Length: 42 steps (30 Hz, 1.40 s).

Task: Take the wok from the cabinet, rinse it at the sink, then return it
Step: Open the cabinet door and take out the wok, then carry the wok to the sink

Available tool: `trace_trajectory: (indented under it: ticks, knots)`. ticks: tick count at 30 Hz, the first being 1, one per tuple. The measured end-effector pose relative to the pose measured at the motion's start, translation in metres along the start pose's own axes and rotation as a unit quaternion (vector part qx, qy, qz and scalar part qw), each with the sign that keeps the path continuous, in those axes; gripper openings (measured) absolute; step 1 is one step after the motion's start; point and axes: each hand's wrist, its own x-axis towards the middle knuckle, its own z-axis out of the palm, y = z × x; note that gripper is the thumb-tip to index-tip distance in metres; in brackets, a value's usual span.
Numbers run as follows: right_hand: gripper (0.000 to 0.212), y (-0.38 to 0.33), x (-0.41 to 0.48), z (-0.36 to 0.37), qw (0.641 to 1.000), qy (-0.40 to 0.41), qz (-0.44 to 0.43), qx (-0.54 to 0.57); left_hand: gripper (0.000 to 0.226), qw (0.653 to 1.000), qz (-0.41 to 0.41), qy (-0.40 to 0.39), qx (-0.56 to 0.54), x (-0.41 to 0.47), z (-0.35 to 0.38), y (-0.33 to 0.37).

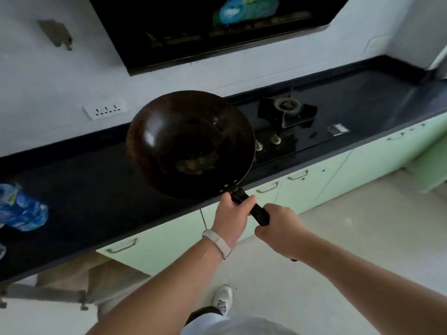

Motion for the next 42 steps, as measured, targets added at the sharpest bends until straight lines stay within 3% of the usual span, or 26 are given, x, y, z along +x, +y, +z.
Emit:
trace_trajectory:
  ticks: [13, 25, 35, 42]
  knots:
    - [0.004, -0.01, 0.057, -0.036, 0.969, 0.156, 0.174, 0.079, 0.03, 0.974, 0.016, -0.225, -0.015, 0.111, 0.048, 0.042]
    - [0.013, 0.042, 0.03, -0.066, 0.904, 0.265, 0.302, 0.145, 0.03, 0.922, 0.03, -0.385, 0.015, 0.11, 0.143, 0.045]
    - [0.005, 0.116, -0.012, -0.089, 0.852, 0.338, 0.315, 0.248, 0.021, 0.888, 0.034, -0.454, 0.064, 0.071, 0.237, 0.035]
    - [0.015, 0.193, -0.051, -0.128, 0.837, 0.351, 0.309, 0.282, 0.018, 0.867, 0.038, -0.486, 0.104, 0.033, 0.323, 0.034]
